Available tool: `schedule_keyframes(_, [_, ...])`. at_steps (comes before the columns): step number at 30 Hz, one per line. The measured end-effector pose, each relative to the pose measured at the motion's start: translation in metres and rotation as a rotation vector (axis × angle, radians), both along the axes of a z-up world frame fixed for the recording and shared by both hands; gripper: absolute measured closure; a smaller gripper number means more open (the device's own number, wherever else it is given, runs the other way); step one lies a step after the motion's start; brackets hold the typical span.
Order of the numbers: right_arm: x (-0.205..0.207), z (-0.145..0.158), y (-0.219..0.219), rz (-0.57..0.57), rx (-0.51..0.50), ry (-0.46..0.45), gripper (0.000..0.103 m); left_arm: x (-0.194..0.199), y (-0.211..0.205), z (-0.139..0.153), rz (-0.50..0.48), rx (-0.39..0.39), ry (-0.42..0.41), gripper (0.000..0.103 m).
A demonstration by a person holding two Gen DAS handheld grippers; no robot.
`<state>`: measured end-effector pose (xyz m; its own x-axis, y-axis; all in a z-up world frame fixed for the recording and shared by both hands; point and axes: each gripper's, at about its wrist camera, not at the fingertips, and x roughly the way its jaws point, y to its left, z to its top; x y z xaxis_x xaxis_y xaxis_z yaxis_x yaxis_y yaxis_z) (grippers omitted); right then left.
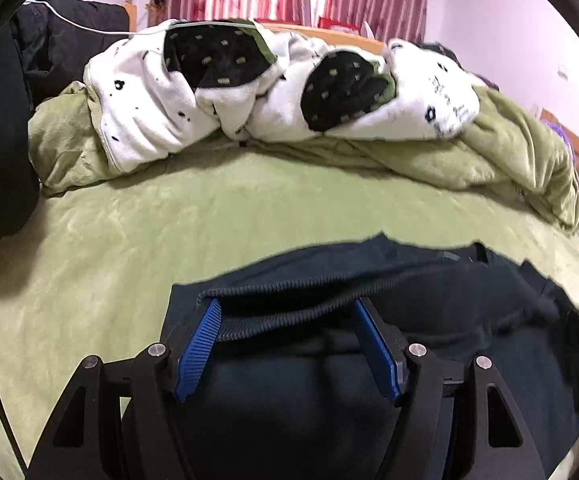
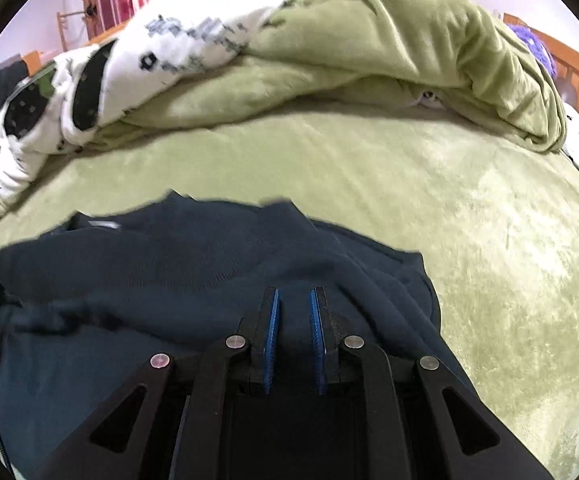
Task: Fold small clothes
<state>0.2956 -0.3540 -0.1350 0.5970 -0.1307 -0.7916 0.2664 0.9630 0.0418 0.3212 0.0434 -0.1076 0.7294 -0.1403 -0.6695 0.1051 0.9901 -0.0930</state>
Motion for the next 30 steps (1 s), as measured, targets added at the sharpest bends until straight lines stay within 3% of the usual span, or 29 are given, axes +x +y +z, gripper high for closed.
schedule_keyframes(6, [-0.006, -0.019, -0.019, -0.038, 0.083, 0.008, 0.091, 0.004, -0.006, 0.005, 0.000, -0.008, -0.013, 0.036])
schedule_keyframes(16, [-0.031, -0.006, -0.021, -0.029, 0.041, 0.017, 0.092, -0.019, 0.014, 0.017, 0.049, -0.008, -0.019, 0.036])
schedule_keyframes(22, [-0.075, 0.015, -0.025, -0.033, 0.011, 0.004, 0.084, -0.057, 0.040, 0.019, 0.092, 0.009, 0.003, 0.036])
schedule_keyframes(27, [-0.124, 0.030, -0.033, -0.039, -0.007, -0.017, 0.065, -0.098, 0.062, 0.014, 0.121, 0.000, 0.023, 0.036])
schedule_keyframes(30, [-0.147, 0.032, -0.035, -0.037, -0.015, -0.016, 0.063, -0.120, 0.072, 0.010, 0.135, -0.002, 0.037, 0.036])
